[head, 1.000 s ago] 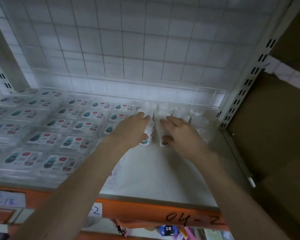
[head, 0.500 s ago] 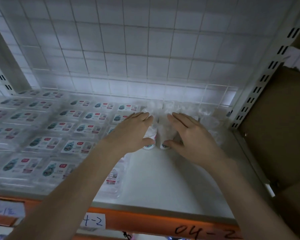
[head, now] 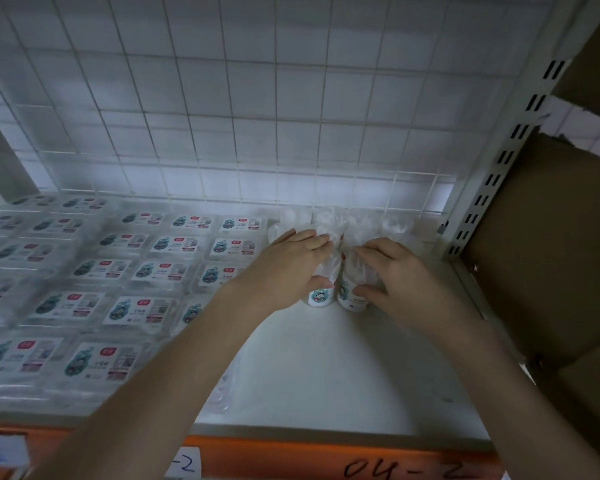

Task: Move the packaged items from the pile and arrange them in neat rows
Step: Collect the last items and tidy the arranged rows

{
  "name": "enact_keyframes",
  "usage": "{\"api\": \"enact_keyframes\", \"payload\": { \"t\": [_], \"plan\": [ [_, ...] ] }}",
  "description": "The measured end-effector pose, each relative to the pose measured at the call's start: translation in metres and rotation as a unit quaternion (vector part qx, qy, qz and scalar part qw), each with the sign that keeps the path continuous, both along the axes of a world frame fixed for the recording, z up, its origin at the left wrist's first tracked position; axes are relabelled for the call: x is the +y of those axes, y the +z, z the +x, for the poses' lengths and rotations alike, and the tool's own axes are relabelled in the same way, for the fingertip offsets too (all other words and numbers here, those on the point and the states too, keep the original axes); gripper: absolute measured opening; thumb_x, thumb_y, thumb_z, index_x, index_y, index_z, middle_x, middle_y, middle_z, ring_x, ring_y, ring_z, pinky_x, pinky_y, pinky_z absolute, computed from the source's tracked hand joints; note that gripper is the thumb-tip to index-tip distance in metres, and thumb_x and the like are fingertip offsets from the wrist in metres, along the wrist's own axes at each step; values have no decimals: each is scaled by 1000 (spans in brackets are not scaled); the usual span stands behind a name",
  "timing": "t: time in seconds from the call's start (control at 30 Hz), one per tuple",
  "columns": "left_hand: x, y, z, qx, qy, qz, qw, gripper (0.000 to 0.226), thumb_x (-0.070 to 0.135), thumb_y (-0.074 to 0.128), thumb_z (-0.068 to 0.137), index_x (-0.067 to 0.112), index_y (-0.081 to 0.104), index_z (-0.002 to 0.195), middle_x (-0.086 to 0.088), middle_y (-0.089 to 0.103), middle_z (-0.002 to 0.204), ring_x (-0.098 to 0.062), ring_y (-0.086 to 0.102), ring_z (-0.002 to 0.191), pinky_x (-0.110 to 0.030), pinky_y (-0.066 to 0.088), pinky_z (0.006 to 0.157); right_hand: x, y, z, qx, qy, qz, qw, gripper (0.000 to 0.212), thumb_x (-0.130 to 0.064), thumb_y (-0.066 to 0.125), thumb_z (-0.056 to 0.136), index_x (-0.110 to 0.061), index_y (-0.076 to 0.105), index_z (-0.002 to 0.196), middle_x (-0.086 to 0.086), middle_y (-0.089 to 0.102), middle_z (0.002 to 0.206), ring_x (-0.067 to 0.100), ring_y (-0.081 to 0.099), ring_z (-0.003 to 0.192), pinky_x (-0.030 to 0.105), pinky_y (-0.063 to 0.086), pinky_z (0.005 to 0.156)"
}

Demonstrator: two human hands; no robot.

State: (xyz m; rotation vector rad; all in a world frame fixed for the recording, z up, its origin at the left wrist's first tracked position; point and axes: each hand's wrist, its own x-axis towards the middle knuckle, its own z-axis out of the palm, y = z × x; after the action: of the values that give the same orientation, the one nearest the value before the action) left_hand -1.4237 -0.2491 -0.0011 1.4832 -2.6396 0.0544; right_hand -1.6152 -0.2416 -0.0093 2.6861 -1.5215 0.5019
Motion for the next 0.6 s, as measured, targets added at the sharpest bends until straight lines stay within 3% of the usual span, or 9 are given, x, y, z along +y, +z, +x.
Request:
{"api": "enact_keyframes", "payload": {
  "t": [0.13,0.3,0.47,0.6],
  "plan": [
    [3,-7,1,2,-9,-13,1000,63,45,39,94,16,18,146,4,11,155,-11,9,142,-25,3,113,-1,-3,1,23,21,-16,999,60,-16,80,65,-2,58,119,14,59,114,36,56,102,42,47,90],
    [4,-8,-1,29,-10,-1,1000,64,42,39,95,12,16,146,-1,11,155,-13,10,142,-27,6,116,1,3,-2,25,29,-20,999,57,-13,71,74,-5,52,127,14,54,122,35,51,109,39,42,94],
    [7,-3,0,32,-7,19,999,70,46,42,93,14,12,147,0,7,156,-13,7,142,-22,3,113,9,13,-3,21,19,17,999,66,-29,68,80,-10,40,137,10,42,138,30,38,126,34,31,103],
    [11,0,-3,11,1,14,1000,81,54,46,88,13,9,147,-1,4,156,-12,2,142,-27,2,115,18,23,-17,41,-17,12,999,72,-41,63,82,-15,31,142,2,31,146,18,27,135,20,22,104]
  ]
}}
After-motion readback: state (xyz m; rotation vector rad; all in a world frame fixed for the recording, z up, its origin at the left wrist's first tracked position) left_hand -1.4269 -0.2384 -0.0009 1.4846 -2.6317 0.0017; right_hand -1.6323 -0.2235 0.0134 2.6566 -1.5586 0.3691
